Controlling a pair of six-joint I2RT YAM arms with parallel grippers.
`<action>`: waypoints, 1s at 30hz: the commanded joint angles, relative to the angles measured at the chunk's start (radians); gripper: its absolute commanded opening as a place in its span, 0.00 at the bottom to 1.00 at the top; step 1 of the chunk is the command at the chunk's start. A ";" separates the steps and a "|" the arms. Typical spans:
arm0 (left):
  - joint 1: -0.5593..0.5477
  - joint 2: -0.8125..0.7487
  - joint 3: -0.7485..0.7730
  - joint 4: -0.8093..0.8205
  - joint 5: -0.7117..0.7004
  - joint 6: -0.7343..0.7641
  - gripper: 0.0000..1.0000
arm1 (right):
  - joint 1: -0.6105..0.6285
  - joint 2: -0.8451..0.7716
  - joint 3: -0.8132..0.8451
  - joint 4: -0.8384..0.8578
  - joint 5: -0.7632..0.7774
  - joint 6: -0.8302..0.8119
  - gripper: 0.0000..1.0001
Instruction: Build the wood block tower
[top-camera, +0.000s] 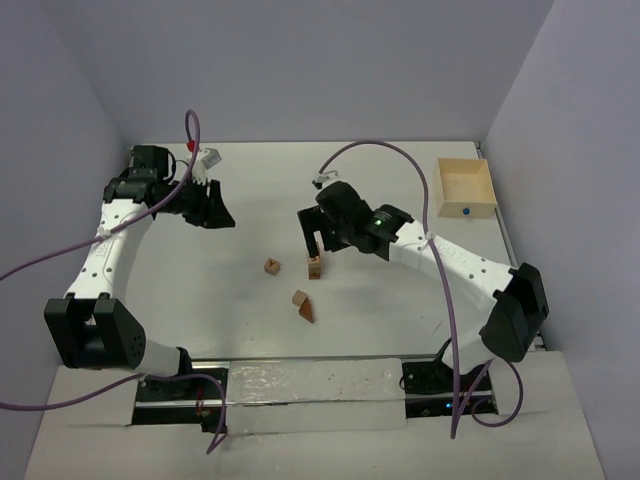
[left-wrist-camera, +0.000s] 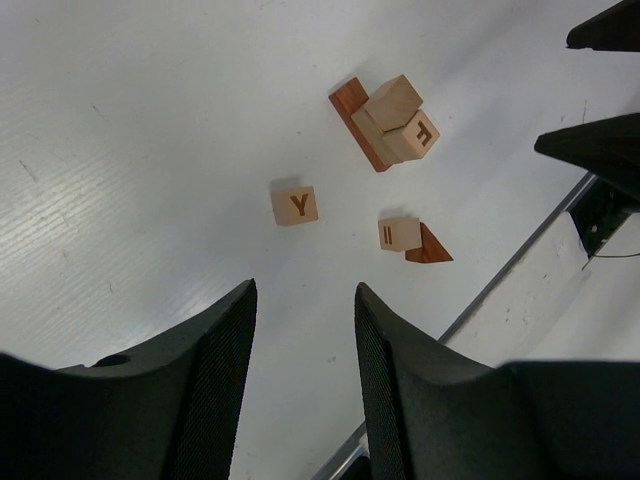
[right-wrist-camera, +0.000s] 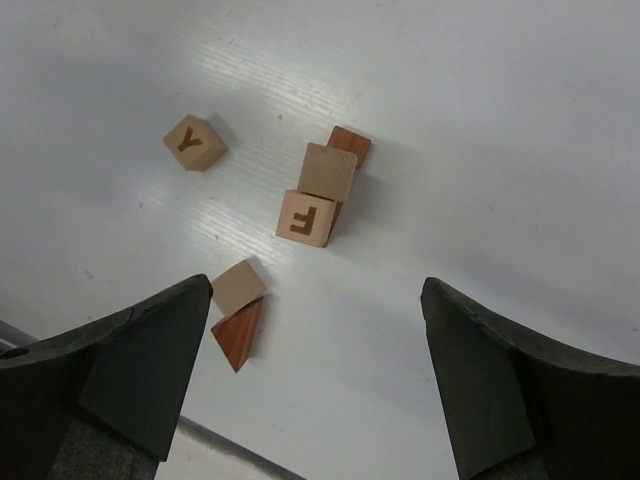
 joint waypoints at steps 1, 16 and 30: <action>-0.013 -0.047 -0.002 0.065 0.004 -0.020 0.51 | -0.050 -0.056 0.051 0.025 0.034 -0.030 0.90; -0.088 -0.078 -0.036 0.192 -0.066 -0.072 0.50 | -0.300 -0.040 0.147 -0.054 0.052 -0.095 0.87; -0.123 -0.107 -0.062 0.184 -0.076 -0.064 0.46 | -0.464 -0.030 0.038 -0.023 0.062 -0.083 0.86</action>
